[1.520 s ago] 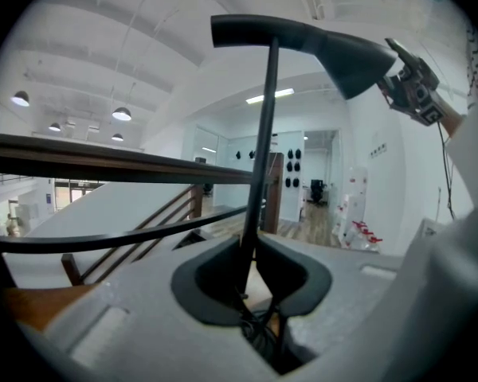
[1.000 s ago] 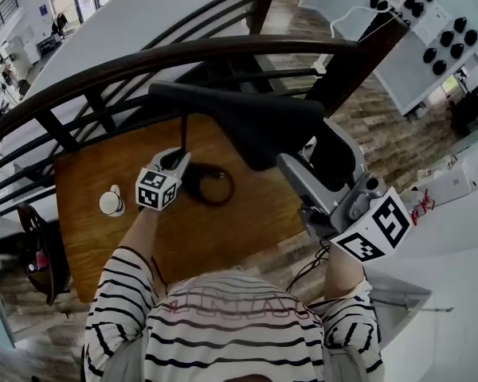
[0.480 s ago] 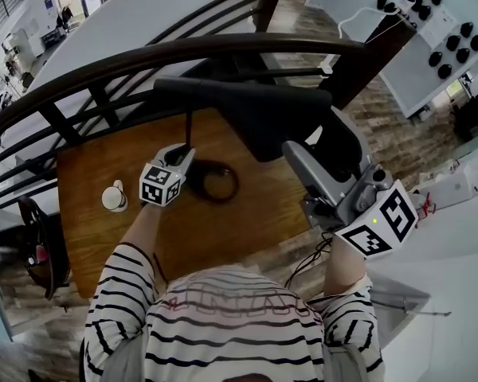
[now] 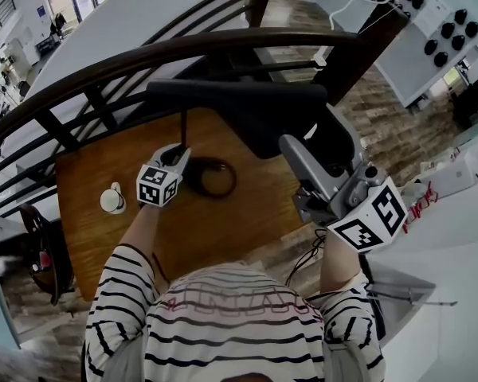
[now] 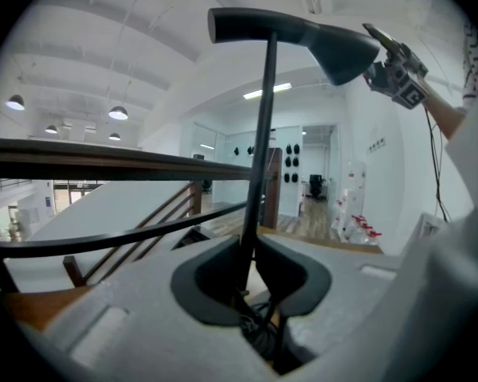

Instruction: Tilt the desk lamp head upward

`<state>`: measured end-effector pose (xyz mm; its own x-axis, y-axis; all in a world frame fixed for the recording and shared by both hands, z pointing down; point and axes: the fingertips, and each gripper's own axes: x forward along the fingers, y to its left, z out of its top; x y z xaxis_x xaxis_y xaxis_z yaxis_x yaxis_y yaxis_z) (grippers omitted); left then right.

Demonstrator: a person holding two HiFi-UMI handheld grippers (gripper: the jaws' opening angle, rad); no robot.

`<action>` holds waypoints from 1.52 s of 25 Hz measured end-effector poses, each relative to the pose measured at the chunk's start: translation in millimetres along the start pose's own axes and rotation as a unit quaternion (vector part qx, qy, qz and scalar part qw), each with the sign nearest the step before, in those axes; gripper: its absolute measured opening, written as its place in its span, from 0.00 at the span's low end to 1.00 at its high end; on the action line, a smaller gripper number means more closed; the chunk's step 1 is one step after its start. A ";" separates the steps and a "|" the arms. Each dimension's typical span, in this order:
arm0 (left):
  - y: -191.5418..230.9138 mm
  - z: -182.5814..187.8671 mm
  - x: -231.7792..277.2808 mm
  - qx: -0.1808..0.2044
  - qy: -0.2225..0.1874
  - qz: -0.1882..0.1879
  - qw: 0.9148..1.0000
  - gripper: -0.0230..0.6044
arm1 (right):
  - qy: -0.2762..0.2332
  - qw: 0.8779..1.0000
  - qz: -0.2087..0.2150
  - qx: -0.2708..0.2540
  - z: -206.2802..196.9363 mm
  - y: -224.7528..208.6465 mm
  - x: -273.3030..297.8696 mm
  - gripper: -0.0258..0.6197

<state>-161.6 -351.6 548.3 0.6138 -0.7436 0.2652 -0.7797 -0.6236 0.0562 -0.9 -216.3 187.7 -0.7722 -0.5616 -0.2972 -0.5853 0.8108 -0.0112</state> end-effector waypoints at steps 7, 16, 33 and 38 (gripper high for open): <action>-12.1 3.7 7.7 0.005 0.008 0.003 1.000 0.12 | -0.010 1.000 0.002 0.012 4.0 -3.2 -23.0 0.47; -17.1 -2.9 -4.6 0.008 0.028 0.026 0.999 0.16 | -0.015 0.999 -0.021 0.029 -1.9 13.4 -58.3 0.47; -71.4 10.9 -54.6 0.021 -0.022 0.073 0.997 0.31 | 0.003 0.993 -0.050 0.105 -56.7 1.6 -123.4 0.43; -96.2 15.0 -67.0 0.026 -0.040 0.074 0.996 0.31 | 0.011 0.989 -0.050 0.135 -82.2 -2.0 -135.2 0.38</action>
<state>-125.8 -245.5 510.6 0.5018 -0.8442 0.1886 -0.8566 -0.5153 -0.0276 84.3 -155.6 306.5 -0.7201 -0.6429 -0.2609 -0.5744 0.7634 -0.2956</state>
